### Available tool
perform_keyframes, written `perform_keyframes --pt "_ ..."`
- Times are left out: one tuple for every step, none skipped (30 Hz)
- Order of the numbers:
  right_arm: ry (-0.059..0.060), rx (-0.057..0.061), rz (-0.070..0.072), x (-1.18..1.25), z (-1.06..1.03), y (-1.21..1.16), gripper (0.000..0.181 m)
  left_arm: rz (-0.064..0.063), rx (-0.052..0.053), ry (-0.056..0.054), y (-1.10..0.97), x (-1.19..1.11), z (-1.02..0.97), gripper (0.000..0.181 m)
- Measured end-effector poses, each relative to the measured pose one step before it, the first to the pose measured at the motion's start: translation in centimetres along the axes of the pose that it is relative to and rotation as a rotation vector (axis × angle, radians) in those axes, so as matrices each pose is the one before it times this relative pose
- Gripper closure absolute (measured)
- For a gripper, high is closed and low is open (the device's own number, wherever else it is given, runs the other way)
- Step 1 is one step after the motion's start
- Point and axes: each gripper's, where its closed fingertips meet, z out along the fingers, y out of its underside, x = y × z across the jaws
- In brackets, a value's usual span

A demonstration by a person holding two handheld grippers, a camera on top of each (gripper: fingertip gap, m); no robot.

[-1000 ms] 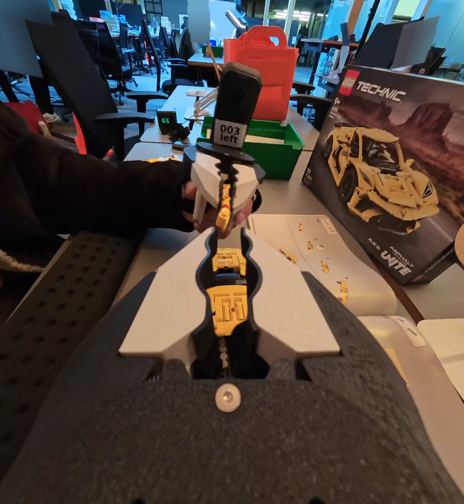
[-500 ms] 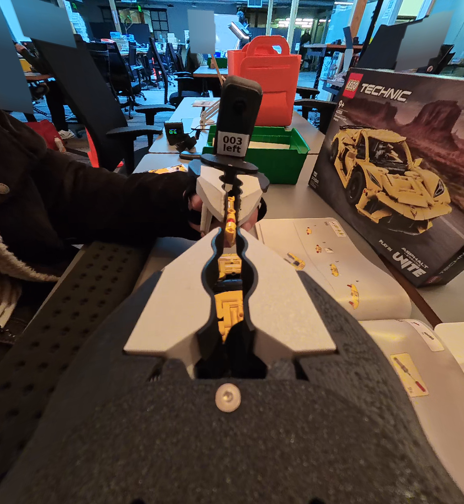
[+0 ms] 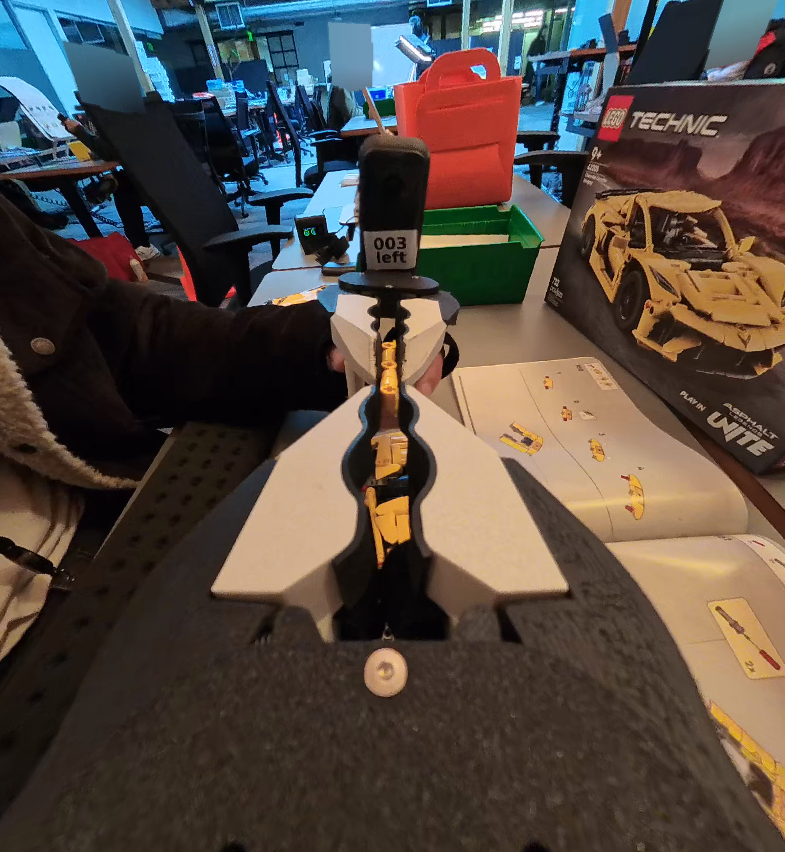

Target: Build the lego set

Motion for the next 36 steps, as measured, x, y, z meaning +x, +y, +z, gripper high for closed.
perform_keyframes --pt "0.0065 -0.0078 -0.0024 0.147 0.012 0.216 0.175 0.0104 -0.0118 -0.0102 0.176 -0.137 0.025 0.174" --pt "-0.0014 0.0006 -0.0012 -0.011 0.035 0.047 0.175 0.0079 -0.0081 -0.0042 0.102 -0.029 -0.006 0.174" --pt "-0.0182 0.0069 0.0088 -0.229 -0.027 -0.091 0.176 0.0002 0.0038 0.0079 -0.033 0.165 0.035 0.174" --pt "-0.0014 0.0112 0.0038 -0.022 -0.015 -0.183 0.176 -0.0028 0.013 0.0023 -0.137 0.085 0.039 0.174" --pt "-0.0002 0.0154 0.0004 -0.036 0.047 -0.224 0.175 -0.0003 0.0119 0.001 -0.191 0.048 -0.01 0.174" --pt "-0.0087 0.003 0.0039 -0.157 0.007 -0.05 0.175 0.0092 -0.0027 0.0034 -0.064 0.121 -0.001 0.174" --pt "0.0092 -0.0123 -0.0088 0.064 -0.025 0.142 0.175 0.0151 -0.0163 -0.0068 0.088 0.007 0.038 0.174" --pt "0.0039 -0.0083 -0.0092 0.01 0.004 0.063 0.176 0.0089 -0.0138 -0.0063 0.071 -0.018 0.001 0.174" --pt "-0.0051 -0.0018 0.0046 -0.097 0.134 -0.031 0.175 0.0002 -0.0082 0.0026 -0.029 0.081 -0.089 0.174" --pt "0.0004 0.0012 0.0035 -0.063 0.273 -0.05 0.174 0.001 -0.0102 0.0036 -0.076 0.086 -0.249 0.174" --pt "0.0134 -0.0103 -0.0051 0.064 0.337 0.145 0.174 0.0096 -0.0227 0.0009 0.03 -0.007 -0.331 0.174" --pt "0.0333 -0.0244 -0.0198 0.315 0.36 0.375 0.174 0.0283 -0.0383 -0.0089 0.234 -0.162 -0.387 0.174" --pt "0.0514 -0.0251 -0.0249 0.563 0.158 0.46 0.166 0.048 -0.0367 -0.036 0.281 -0.577 -0.539 0.174" --pt "0.0556 -0.0175 -0.0173 0.685 -0.109 0.455 0.151 0.0524 -0.0256 -0.0633 0.295 -1.093 -0.795 0.175" --pt "0.0703 -0.0238 -0.0283 1.097 -0.349 0.575 0.148 0.0371 -0.0296 -0.0804 0.492 -1.573 -0.983 0.175" --pt "0.1076 -0.0635 -0.0102 1.763 -0.555 1.159 0.157 0.0232 -0.0478 -0.0951 0.858 -2.001 -1.028 0.175" --pt "0.0979 -0.0684 -0.0059 1.678 -0.471 1.355 0.16 0.0244 -0.0595 -0.1071 1.146 -2.291 -0.943 0.175" --pt "0.0624 -0.0427 -0.0021 1.14 -0.257 1.121 0.158 0.0329 -0.0596 -0.1053 1.284 -2.26 -0.819 0.174" --pt "0.047 -0.025 0.0203 0.879 -0.111 0.955 0.158 0.0396 -0.0554 -0.0884 1.333 -1.946 -0.658 0.174" --pt "0.0304 -0.0204 0.0361 0.673 0.02 0.89 0.16 0.0287 -0.0446 -0.0771 1.293 -1.72 -0.559 0.174" --pt "-0.0031 -0.0136 0.0453 0.228 0.22 0.761 0.161 -0.0004 -0.0333 -0.0595 1.226 -1.503 -0.446 0.174" --pt "-0.0231 -0.0159 0.0581 -0.024 0.35 0.719 0.16 -0.0341 -0.0274 -0.0271 1.212 -1.09 -0.282 0.174" --pt "-0.0307 -0.0159 0.0569 -0.083 0.395 0.546 0.159 -0.0604 -0.0185 0.0012 1.051 -0.696 -0.166 0.175" --pt "-0.0265 -0.0028 0.0488 0.004 0.362 0.243 0.159 -0.067 0.0013 0.0139 0.624 -0.436 -0.091 0.175" --pt "-0.0286 0.0067 0.0389 -0.085 0.245 0.065 0.16 -0.0496 0.0199 0.0215 0.152 -0.157 -0.09 0.175" --pt "-0.0331 0.0146 0.0295 -0.227 0.145 -0.041 0.16 -0.0195 0.0238 0.0154 -0.14 0.0 -0.098 0.175" --pt "-0.0264 0.0175 0.0221 -0.177 0.038 -0.104 0.16 0.0067 0.015 0.0026 -0.197 0.026 -0.07 0.175" --pt "-0.0131 0.0114 0.0164 -0.019 0.0 -0.06 0.16 0.0178 0.0003 -0.0063 -0.098 0.021 -0.007 0.175" --pt "-0.0036 0.0027 0.0088 0.11 -0.017 0.016 0.16 0.0189 -0.0119 -0.006 0.037 0.109 0.08 0.175" --pt "-0.0007 0.0018 0.0012 0.088 -0.035 0.004 0.16 0.0187 -0.0141 -0.0012 0.104 0.216 0.131 0.175" --pt "-0.0017 0.0039 0.0003 0.061 -0.052 -0.028 0.16 0.0183 -0.011 0.0023 0.092 0.296 0.182 0.175" --pt "-0.0087 0.003 0.0042 -0.055 -0.037 -0.018 0.161 0.0145 -0.0079 0.0055 0.079 0.325 0.193 0.175" --pt "-0.0126 0.0045 0.0103 -0.086 -0.028 -0.045 0.161 0.0063 -0.0048 0.011 0.072 0.386 0.213 0.175" --pt "-0.0142 0.007 0.0135 -0.11 -0.019 -0.076 0.162 -0.0003 -0.0059 0.0177 0.083 0.447 0.214 0.175" --pt "-0.014 0.0068 0.0119 -0.098 -0.021 -0.052 0.162 -0.0015 -0.0073 0.0157 0.094 0.408 0.203 0.175" --pt "-0.0089 0.0018 0.009 -0.01 -0.005 0.027 0.163 0.0022 -0.005 0.0096 0.04 0.31 0.171 0.175"
